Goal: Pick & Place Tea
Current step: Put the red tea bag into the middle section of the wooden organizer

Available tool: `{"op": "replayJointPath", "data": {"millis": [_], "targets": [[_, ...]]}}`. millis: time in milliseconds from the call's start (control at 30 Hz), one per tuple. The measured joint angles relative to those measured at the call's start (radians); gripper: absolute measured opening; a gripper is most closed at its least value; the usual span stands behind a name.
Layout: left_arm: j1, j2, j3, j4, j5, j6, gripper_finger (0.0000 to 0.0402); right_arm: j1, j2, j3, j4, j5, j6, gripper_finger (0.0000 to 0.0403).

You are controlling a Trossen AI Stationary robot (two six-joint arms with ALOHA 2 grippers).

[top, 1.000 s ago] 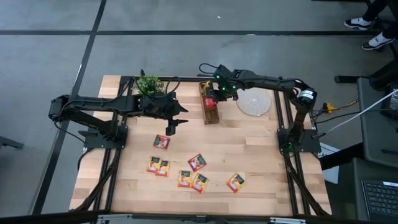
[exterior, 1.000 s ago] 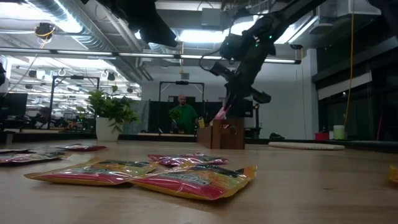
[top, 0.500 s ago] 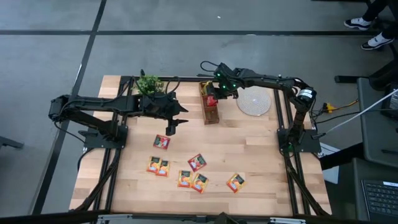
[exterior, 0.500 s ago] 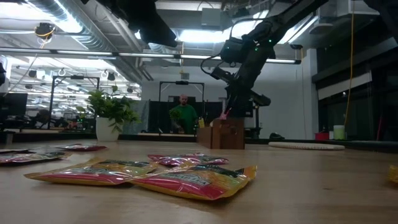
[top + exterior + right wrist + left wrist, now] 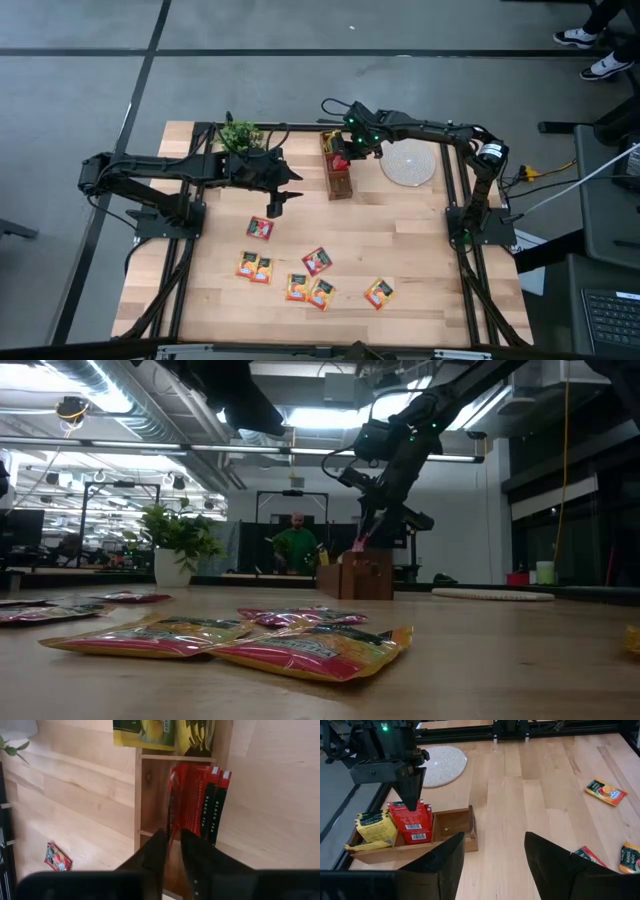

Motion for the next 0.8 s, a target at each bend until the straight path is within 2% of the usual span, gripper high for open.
{"op": "replayJointPath", "data": {"millis": [167, 300, 533, 633, 800], "targets": [[0.000, 0.000, 0.000, 0.000, -0.001, -0.007, 0.0203, -0.002, 0.000, 0.000, 0.000, 0.000, 0.001, 0.0108], [0.000, 0.000, 0.000, 0.000, -0.001, -0.007, 0.0203, -0.003, 0.000, 0.000, -0.001, 0.000, 0.001, 0.0130], [0.000, -0.005, 0.000, -0.036, -0.001, -0.022, 0.0203, 0.025, -0.043, 0.000, -0.008, 0.011, -0.073, 0.0135], [0.000, -0.015, 0.000, -0.082, -0.001, -0.059, 0.0203, 0.075, -0.085, 0.000, -0.019, 0.023, -0.106, 0.0135], [-0.008, -0.045, 0.000, -0.148, -0.004, -0.102, 0.0203, 0.199, -0.156, 0.000, -0.020, 0.117, -0.163, 0.0135]]}}
